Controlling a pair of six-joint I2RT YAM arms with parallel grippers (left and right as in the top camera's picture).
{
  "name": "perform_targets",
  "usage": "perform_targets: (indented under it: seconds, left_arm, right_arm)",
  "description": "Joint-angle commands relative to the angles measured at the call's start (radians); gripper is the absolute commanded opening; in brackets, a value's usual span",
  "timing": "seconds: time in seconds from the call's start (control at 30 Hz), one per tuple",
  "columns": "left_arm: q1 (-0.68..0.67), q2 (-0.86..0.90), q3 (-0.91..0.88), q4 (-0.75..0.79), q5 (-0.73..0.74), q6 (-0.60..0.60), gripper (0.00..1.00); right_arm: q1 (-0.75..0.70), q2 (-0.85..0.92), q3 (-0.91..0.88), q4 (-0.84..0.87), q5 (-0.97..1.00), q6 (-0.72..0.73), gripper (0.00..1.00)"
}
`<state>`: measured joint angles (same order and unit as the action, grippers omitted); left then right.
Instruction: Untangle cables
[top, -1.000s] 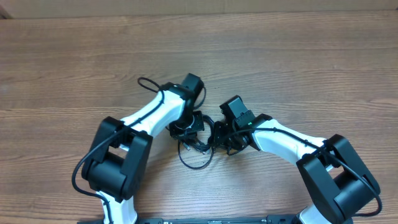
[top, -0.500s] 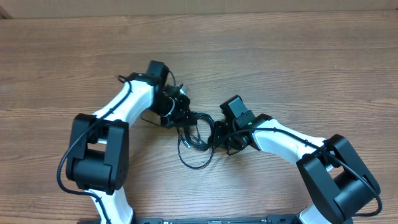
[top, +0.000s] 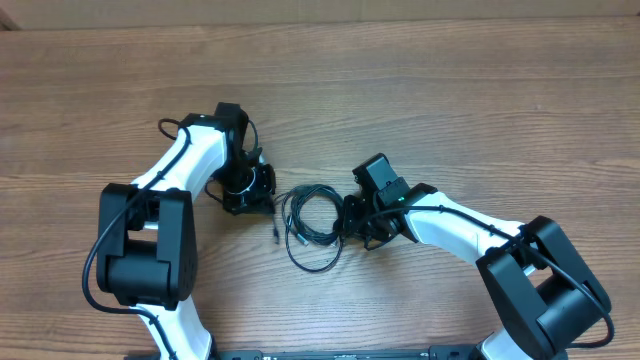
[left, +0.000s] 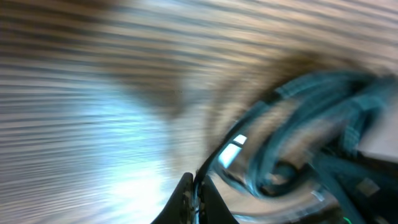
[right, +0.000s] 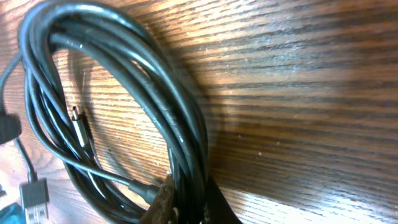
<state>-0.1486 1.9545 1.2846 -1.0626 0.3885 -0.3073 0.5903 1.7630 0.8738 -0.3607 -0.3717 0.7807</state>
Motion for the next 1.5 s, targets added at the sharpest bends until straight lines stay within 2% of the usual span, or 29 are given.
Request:
perform_targets:
  seconds: [0.0,0.13,0.27,0.4,0.57,0.67,0.77,0.97,1.3,1.47]
  left_arm:
    - [-0.033,-0.013,-0.010,0.009,-0.203,-0.114,0.04]
    - [-0.086,-0.013,-0.011,0.043,-0.205,-0.146,0.05]
    - [-0.140,-0.013,-0.011,0.052,-0.257,-0.146,0.14]
    - [-0.138,-0.013,-0.001,0.004,-0.264,-0.142,0.13]
    - [-0.135,-0.013,0.193,-0.229,-0.240,-0.050,0.27]
    - [-0.136,-0.013,0.288,-0.289,-0.238,-0.052,0.38]
    - [-0.150,-0.013,0.317,-0.280,-0.231,-0.077,0.49]
    - [-0.214,-0.013,0.286,-0.222,-0.232,-0.135,0.45]
    - [-0.310,-0.013,0.259,-0.175,-0.243,-0.223,0.44]
    - [-0.325,-0.013,0.189,-0.118,-0.239,-0.309,0.34]
  right_arm:
    - [0.000,0.008,-0.006,0.001,0.005,-0.003,0.05]
    - [0.000,0.008,-0.006,0.001,0.005,-0.003,0.05]
    - [0.000,0.008,-0.006,0.001,0.005,-0.003,0.05]
    - [0.000,0.008,-0.006,0.000,0.005,-0.003,0.05]
    - [0.000,0.008,-0.006,0.006,0.005,-0.003,0.08]
    - [0.000,0.008,-0.006,0.004,0.005,-0.003,0.08]
    - [0.000,0.008,-0.006,0.004,0.005,-0.003,0.08]
    - [0.000,0.008,-0.006,0.000,0.005,-0.003,0.10]
    - [0.000,0.008,-0.006,0.000,0.005,-0.003,0.09]
    - [0.000,0.008,-0.006,0.000,0.005,-0.003,0.09]
